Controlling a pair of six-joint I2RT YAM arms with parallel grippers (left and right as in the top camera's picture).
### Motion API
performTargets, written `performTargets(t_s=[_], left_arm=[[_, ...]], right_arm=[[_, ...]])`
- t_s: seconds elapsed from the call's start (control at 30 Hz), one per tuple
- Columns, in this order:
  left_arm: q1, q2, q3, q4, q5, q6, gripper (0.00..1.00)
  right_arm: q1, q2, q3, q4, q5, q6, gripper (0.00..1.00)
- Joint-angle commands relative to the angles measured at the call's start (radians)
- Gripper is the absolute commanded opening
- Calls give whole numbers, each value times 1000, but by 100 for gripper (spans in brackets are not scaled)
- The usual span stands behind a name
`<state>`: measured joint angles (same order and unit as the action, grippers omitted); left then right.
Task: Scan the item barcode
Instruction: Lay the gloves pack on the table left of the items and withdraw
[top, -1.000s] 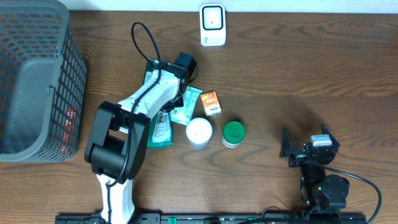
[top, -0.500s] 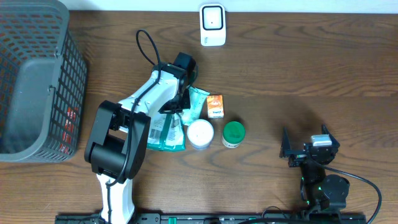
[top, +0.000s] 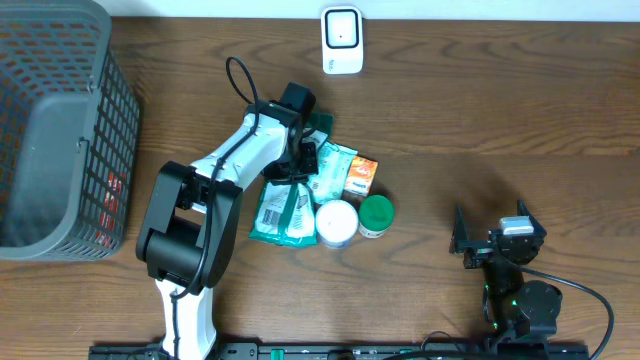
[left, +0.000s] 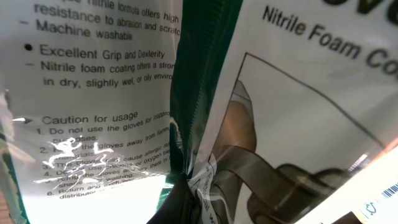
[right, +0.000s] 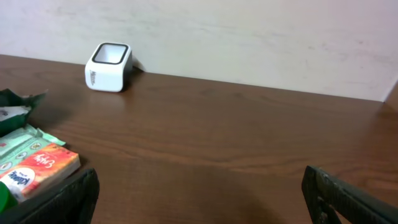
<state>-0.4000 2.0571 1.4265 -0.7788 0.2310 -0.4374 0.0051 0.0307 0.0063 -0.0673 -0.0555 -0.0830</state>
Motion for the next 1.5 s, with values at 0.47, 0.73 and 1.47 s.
performTargets(t_s=[0.47, 0.73, 1.47], left_arm=[[11, -72, -1, -23, -61, 11, 70], [54, -239, 10, -32, -60, 50, 80], [743, -468, 589, -418, -207, 204, 80]], right_arm=[[0, 0, -1, -4, 2, 11, 99], [0, 0, -1, -4, 2, 11, 99], [0, 0, -1, -4, 2, 11, 99]])
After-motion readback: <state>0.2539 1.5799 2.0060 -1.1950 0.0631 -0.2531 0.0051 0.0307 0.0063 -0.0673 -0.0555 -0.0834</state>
